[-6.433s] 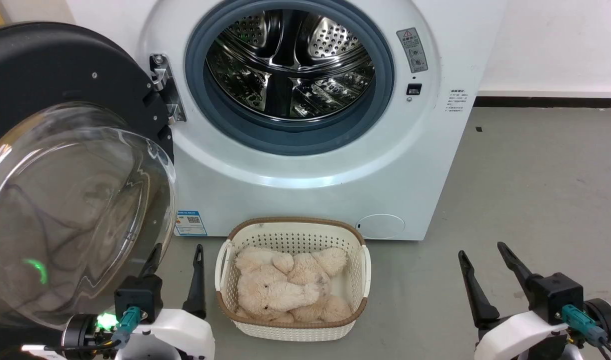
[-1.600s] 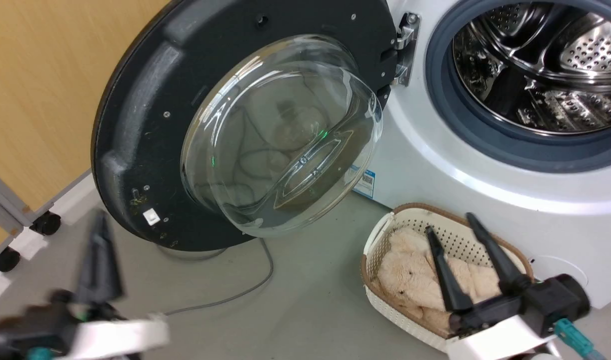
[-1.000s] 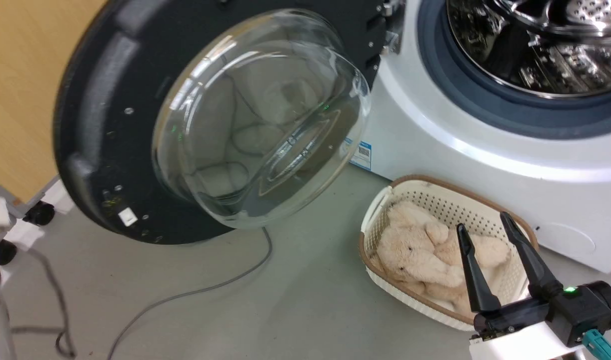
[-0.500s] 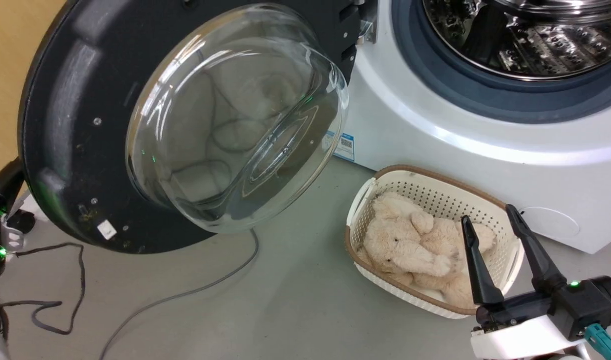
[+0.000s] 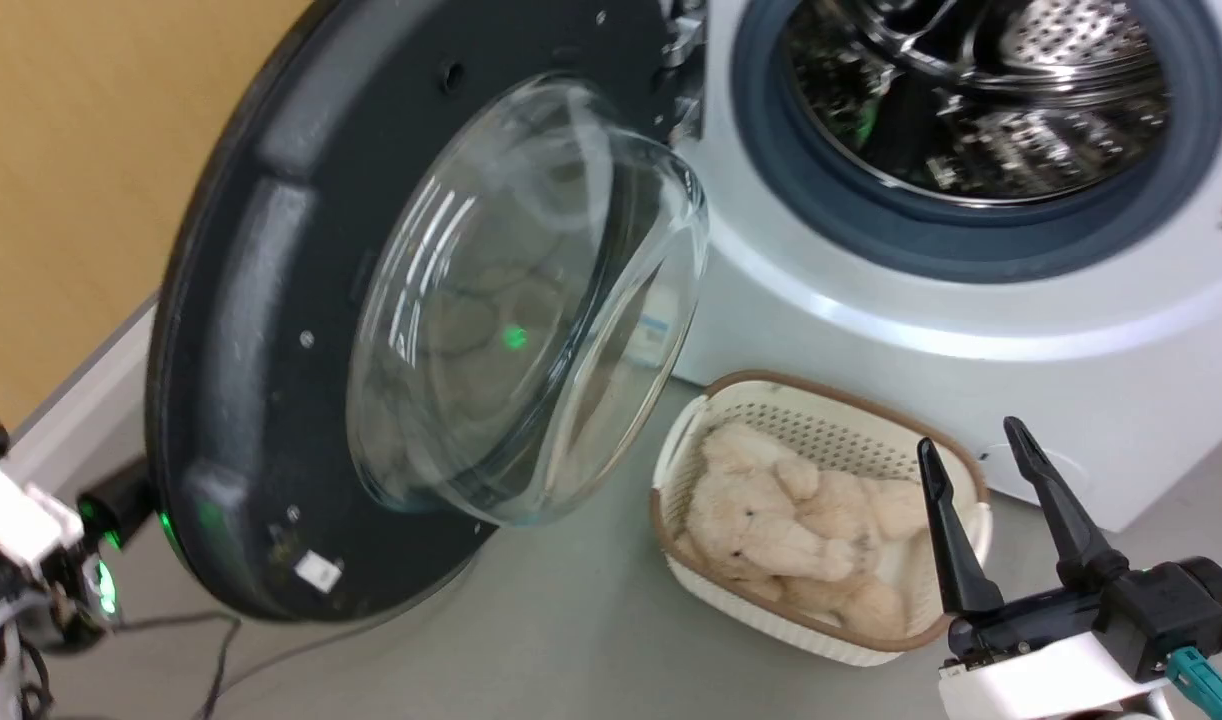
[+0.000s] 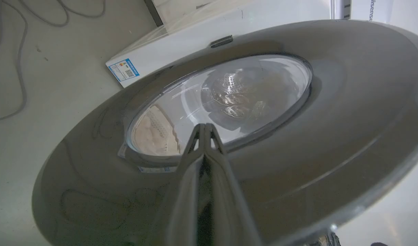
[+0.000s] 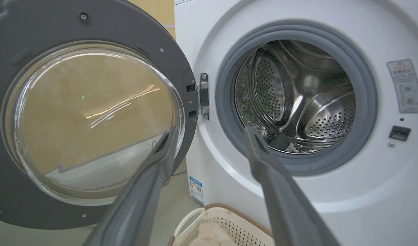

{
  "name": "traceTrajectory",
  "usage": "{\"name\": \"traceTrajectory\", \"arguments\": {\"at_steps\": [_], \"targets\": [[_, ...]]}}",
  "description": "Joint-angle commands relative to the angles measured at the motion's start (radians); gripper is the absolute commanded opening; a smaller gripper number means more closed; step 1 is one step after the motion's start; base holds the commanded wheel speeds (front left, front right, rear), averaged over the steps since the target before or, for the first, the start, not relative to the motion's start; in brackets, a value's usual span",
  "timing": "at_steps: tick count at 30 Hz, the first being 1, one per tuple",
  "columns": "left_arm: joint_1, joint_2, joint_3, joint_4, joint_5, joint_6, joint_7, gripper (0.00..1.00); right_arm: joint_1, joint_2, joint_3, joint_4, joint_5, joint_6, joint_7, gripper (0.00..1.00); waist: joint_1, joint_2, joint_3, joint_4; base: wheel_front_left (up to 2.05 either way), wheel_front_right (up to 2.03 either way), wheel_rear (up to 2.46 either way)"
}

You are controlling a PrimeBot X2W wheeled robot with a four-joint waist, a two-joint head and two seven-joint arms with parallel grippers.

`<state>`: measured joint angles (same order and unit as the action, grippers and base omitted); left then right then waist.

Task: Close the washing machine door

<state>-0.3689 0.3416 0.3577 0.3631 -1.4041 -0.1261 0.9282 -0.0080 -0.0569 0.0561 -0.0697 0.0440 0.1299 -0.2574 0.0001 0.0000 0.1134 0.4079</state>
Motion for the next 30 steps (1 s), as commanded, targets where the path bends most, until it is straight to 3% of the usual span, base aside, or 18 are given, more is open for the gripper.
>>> {"name": "traceTrajectory", "arguments": {"at_steps": [1, 9, 20, 24, 30], "targets": [[0.03, -0.012, -0.006, -0.021, -0.01, -0.005, 0.015, 0.0, 0.008, 0.004, -0.002, 0.002, 0.01, 0.001, -0.004, 1.0, -0.0001, 0.0, -0.017, -0.026, 0.0, 0.0, 0.0], [0.23, -0.106, -0.089, -0.266, -0.008, -0.005, 0.064, 0.0, 0.027, 0.006, -0.016, 0.002, 0.025, 0.001, -0.004, 1.0, -0.0001, 0.0, -0.042, -0.143, 0.0, 0.0, 0.0], [0.383, -0.239, -0.269, -0.442, 0.009, -0.005, 0.079, 0.0, 0.029, 0.006, -0.013, -0.001, 0.032, 0.001, -0.004, 1.0, -0.0001, 0.0, -0.021, -0.304, 0.0, 0.0, 0.0], [0.381, -0.265, -0.335, -0.469, 0.015, -0.005, 0.042, 0.0, 0.021, 0.007, -0.011, -0.005, 0.029, 0.001, -0.004, 1.0, -0.0001, 0.0, 0.002, -0.372, 0.0, 0.0, 0.0], [0.323, -0.282, -0.405, -0.468, 0.043, -0.005, -0.098, 0.0, 0.007, 0.007, -0.009, -0.015, 0.032, 0.001, -0.004, 1.0, -0.0001, 0.0, 0.048, -0.482, 0.0, 0.0, 0.0]]}}
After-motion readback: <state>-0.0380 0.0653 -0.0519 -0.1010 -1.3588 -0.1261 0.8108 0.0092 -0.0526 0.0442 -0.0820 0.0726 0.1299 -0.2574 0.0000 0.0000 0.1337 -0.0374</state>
